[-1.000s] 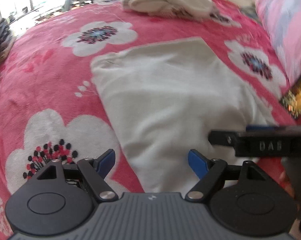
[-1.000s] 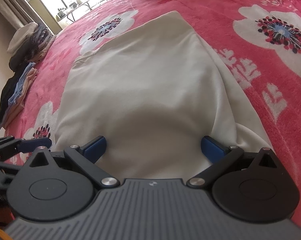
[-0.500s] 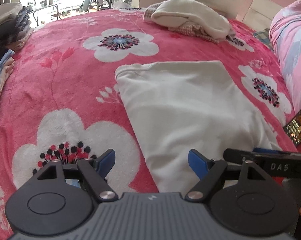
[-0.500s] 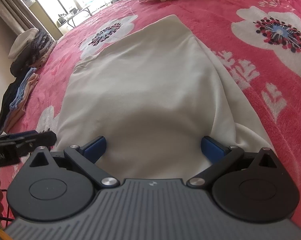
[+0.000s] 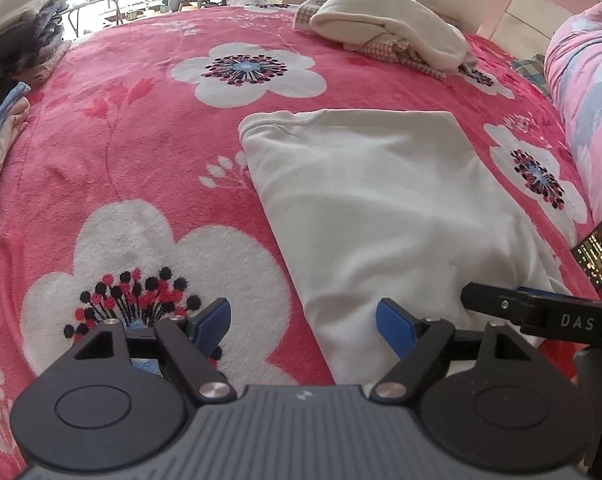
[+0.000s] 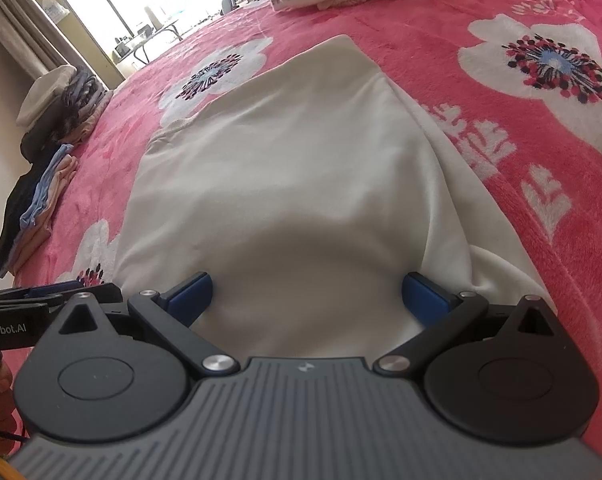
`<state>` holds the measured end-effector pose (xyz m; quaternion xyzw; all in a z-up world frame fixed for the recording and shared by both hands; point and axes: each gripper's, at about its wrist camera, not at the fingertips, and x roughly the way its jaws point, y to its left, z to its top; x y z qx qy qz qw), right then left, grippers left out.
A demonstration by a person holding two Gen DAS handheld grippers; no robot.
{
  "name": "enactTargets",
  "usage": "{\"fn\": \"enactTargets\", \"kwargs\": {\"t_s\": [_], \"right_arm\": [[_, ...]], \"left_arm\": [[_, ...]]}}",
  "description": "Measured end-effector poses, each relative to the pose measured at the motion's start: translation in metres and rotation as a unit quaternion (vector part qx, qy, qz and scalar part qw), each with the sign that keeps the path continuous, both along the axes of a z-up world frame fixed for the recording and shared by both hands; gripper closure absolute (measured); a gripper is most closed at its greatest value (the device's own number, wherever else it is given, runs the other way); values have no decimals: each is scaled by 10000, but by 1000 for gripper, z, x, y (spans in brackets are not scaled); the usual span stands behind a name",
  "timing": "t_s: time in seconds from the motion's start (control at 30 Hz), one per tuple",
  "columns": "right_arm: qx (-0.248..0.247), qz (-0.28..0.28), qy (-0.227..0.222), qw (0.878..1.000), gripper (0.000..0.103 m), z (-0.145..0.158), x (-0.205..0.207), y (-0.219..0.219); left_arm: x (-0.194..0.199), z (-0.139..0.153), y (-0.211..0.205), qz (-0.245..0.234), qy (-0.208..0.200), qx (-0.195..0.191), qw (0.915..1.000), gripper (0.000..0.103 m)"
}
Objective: Fold clothes
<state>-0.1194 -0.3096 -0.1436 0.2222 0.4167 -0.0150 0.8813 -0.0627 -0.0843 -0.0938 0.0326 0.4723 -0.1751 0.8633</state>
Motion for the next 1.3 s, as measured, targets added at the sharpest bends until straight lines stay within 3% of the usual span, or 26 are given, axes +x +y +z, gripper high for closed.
{"fn": "enactTargets", "kwargs": {"t_s": [0.4, 0.7, 1.0, 1.3], "right_arm": [[-323, 137, 102, 9993, 1, 7, 4, 4], [-895, -59, -441, 9950, 2, 25, -3, 4], [-1147, 12, -835, 9899, 11, 36, -8, 13], [-1212, 184, -926, 9881, 20, 39, -9, 20]], "left_arm": [[-2, -1, 1, 2, 1, 22, 10000, 22], [-1, -2, 3, 18, 1, 38, 10000, 22], [-1, -3, 4, 21, -43, 45, 10000, 22], [-2, -4, 5, 25, -92, 34, 9999, 22]]}}
